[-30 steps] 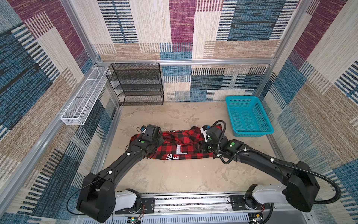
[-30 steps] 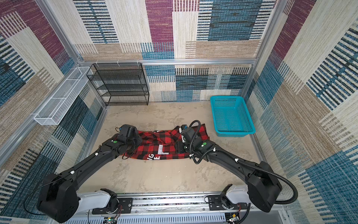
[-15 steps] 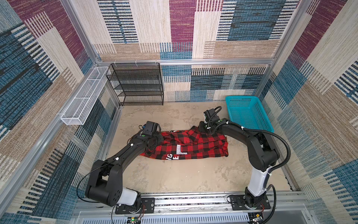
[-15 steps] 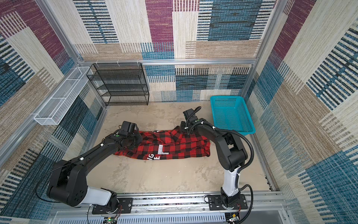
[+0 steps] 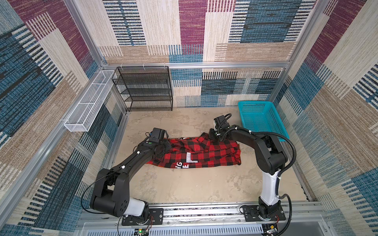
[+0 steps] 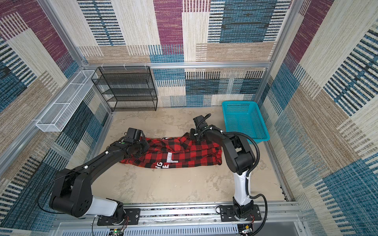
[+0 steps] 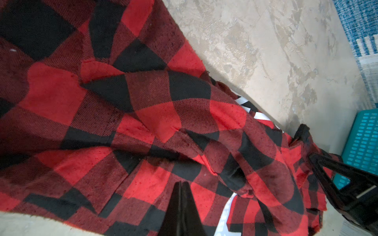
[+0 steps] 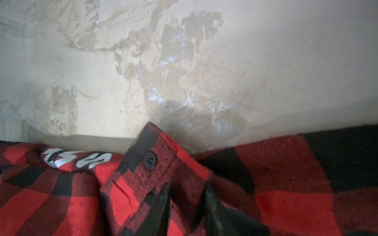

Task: Fold and stack the long sleeve shirts

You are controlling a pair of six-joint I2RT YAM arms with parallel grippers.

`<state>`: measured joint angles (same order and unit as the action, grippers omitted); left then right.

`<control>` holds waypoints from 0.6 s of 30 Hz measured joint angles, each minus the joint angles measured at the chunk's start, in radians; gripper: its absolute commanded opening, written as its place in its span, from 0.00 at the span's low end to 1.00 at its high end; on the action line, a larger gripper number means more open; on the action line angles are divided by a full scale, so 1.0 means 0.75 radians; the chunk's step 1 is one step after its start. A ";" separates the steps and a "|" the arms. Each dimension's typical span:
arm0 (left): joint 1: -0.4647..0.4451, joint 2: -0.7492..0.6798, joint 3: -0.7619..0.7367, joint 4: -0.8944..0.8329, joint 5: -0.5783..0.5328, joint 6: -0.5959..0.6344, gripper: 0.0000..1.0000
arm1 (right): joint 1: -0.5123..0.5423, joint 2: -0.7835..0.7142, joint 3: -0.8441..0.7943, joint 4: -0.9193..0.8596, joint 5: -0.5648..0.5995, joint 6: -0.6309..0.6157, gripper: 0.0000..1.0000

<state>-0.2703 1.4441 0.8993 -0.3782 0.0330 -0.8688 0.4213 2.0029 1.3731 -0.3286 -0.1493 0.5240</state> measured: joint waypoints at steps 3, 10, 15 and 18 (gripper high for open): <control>0.004 0.000 -0.001 0.000 0.001 0.000 0.00 | -0.003 -0.016 0.000 0.014 -0.001 -0.005 0.07; 0.031 0.008 0.055 -0.037 0.035 0.044 0.00 | -0.003 -0.259 -0.075 0.047 0.034 -0.030 0.04; 0.046 0.055 0.144 -0.087 0.086 0.147 0.00 | -0.003 -0.443 -0.166 0.022 0.087 -0.038 0.05; 0.052 0.100 0.195 -0.131 0.141 0.223 0.00 | -0.003 -0.557 -0.239 0.002 0.143 -0.036 0.04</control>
<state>-0.2310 1.5188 1.0454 -0.4763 0.1387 -0.7013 0.4194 1.5852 1.1938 -0.3271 -0.0418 0.4969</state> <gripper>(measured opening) 0.051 0.057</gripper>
